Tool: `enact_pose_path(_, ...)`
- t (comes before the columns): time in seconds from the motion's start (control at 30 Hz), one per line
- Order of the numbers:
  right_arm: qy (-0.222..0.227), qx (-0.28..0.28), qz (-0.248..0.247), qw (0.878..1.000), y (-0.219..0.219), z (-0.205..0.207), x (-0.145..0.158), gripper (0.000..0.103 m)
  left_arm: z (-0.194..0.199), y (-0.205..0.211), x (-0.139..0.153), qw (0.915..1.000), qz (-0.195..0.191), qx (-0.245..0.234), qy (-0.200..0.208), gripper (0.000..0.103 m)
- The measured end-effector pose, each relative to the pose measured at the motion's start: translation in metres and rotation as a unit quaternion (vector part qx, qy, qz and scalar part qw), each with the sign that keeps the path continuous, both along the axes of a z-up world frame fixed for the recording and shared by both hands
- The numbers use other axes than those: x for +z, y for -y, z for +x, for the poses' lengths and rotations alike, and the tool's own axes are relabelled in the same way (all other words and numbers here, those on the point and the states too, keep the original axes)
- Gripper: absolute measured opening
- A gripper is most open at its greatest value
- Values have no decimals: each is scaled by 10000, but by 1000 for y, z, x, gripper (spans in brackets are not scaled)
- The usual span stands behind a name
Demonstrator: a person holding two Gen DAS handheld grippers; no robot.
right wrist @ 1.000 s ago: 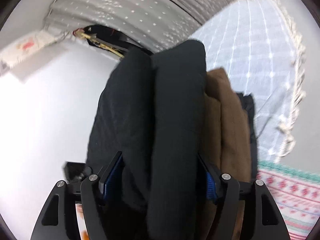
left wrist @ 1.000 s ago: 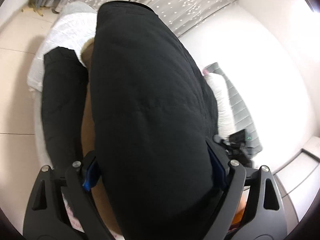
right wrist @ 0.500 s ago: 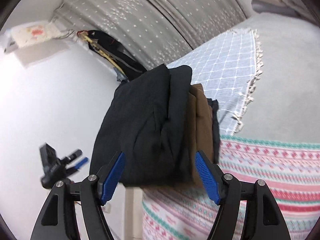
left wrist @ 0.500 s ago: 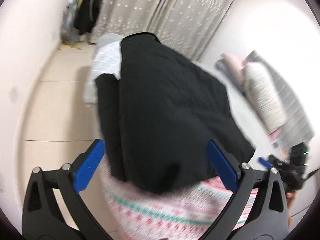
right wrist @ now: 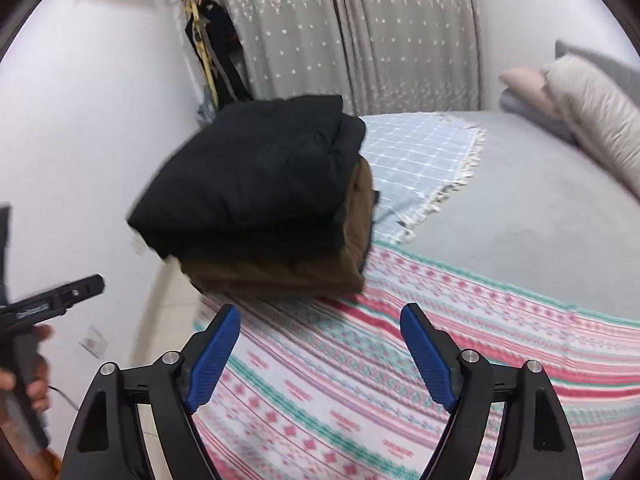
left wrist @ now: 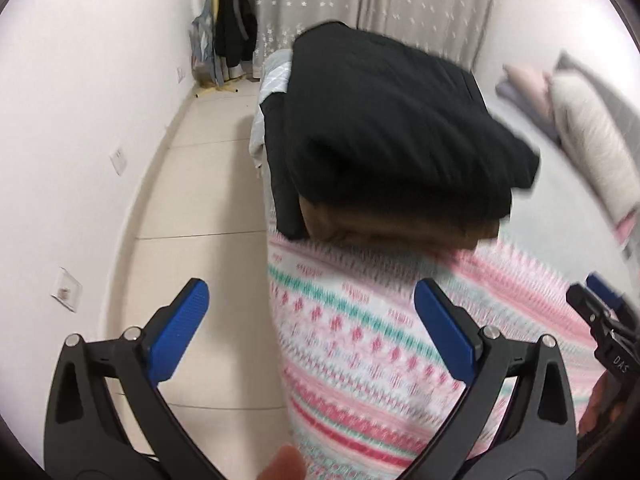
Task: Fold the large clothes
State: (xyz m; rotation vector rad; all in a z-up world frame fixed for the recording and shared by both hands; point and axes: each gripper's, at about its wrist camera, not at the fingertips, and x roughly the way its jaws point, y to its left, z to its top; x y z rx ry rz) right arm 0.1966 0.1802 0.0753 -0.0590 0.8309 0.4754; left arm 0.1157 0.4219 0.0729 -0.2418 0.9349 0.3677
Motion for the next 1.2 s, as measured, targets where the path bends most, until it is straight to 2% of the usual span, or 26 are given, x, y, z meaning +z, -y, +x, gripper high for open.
enact_pose_path(0.07,29,6,-210,9998,0,-20,-7,89,-5,18,0,9999,85,-59,10,102)
enact_pose_path(0.23,168,-147,-615,9979,6,-45,-19,91,-19,59,-3,9991,405,-74,-54,102)
enact_pose_path(0.33,117,-268,-541,9981,17,-52,-22,91,-26,76,-10,9987,497,-78,-60,102)
enact_pose_path(0.5,-24,-325,-627,9975,22,-51,-36,92,-36,70,-35,9998,97,153,17,102)
enact_pose_path(0.63,-27,-380,-760,9964,18,-50,-46,92,-31,63,-41,9995,177,259,1,102)
enact_pose_path(0.8,64,-305,-938,9951,8,-52,-52,92,-25,61,-55,9993,118,267,-217,102)
enact_pose_path(1.2,-17,-221,-986,9949,2,-55,-59,92,-30,68,-47,9995,233,170,-105,102)
